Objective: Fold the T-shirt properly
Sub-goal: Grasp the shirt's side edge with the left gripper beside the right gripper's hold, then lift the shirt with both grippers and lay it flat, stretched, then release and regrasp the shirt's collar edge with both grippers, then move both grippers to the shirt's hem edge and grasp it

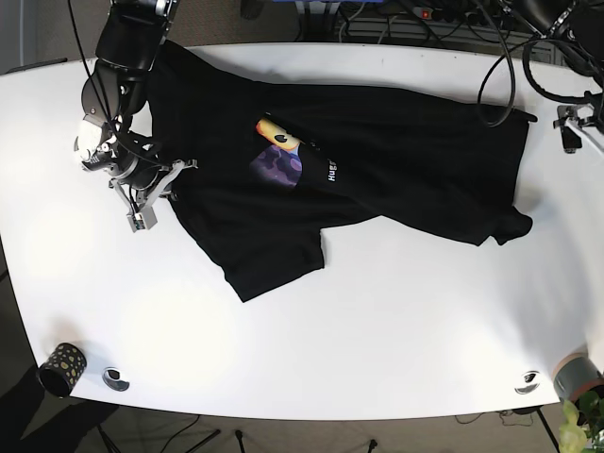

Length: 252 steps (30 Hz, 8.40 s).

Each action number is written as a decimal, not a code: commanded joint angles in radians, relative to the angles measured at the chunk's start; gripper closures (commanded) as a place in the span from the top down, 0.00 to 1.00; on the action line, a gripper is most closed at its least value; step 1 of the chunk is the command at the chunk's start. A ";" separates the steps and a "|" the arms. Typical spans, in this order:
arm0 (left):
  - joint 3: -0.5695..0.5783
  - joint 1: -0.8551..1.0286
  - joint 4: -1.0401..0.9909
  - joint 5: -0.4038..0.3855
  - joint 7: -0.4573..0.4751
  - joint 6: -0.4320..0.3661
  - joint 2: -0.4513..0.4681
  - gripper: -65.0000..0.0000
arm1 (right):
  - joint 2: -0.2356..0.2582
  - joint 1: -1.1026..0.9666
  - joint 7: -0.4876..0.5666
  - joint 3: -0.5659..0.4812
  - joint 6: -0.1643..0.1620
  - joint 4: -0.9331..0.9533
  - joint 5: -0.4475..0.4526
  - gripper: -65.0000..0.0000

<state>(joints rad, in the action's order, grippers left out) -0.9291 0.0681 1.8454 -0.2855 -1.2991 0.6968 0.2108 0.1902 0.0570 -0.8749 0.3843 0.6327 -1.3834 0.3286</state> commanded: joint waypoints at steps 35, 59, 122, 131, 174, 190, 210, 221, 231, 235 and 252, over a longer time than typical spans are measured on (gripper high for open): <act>0.288 -0.314 -0.703 -0.113 0.134 0.001 0.032 0.78 | 0.012 0.017 0.020 0.002 0.008 -0.021 0.019 0.00; 0.336 -0.273 -0.629 -0.189 0.158 0.001 0.059 0.04 | 0.015 0.011 0.018 0.003 0.009 -0.023 0.019 0.00; 0.480 -0.488 -0.181 -0.151 0.164 0.001 0.209 0.00 | 0.312 0.338 -0.326 0.005 0.065 -0.452 0.277 0.00; 0.400 -0.123 -0.132 -0.143 0.273 0.001 0.138 0.00 | 0.191 -0.036 -0.321 0.123 0.065 -0.448 0.294 0.00; 0.147 0.341 0.040 -0.621 0.089 0.001 0.167 0.55 | 0.124 -0.607 -0.326 0.373 0.065 -0.452 0.611 0.50; 0.459 0.016 0.069 -0.496 -0.001 0.001 0.006 0.55 | 0.122 -0.509 -0.326 0.305 0.065 -0.457 0.737 0.49; 0.571 0.169 -0.068 -0.068 0.138 0.001 0.111 0.55 | 0.051 -0.428 -0.321 0.210 0.065 -0.425 0.244 0.49; 0.565 0.210 -0.148 0.041 0.203 0.001 0.184 0.55 | 0.051 -0.276 -0.293 0.210 0.065 -0.247 -0.049 0.49; 0.470 0.255 -0.125 0.082 0.201 0.001 0.220 0.48 | 0.070 -0.245 -0.286 0.209 0.065 -0.278 -0.072 0.49; 0.466 0.276 -0.123 0.082 0.200 0.001 0.223 0.48 | 0.064 -0.259 -0.315 0.209 0.065 -0.386 -0.072 0.49; 0.295 0.141 0.046 -0.071 0.163 0.001 0.152 0.47 | 0.044 -0.023 -0.401 0.210 0.065 -0.402 -0.038 0.49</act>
<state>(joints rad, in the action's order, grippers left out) -0.6266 0.2405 1.8736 -0.3447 -1.1427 0.7002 0.3641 0.2161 -0.0082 -1.2873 0.5896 0.6991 -1.8198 0.2955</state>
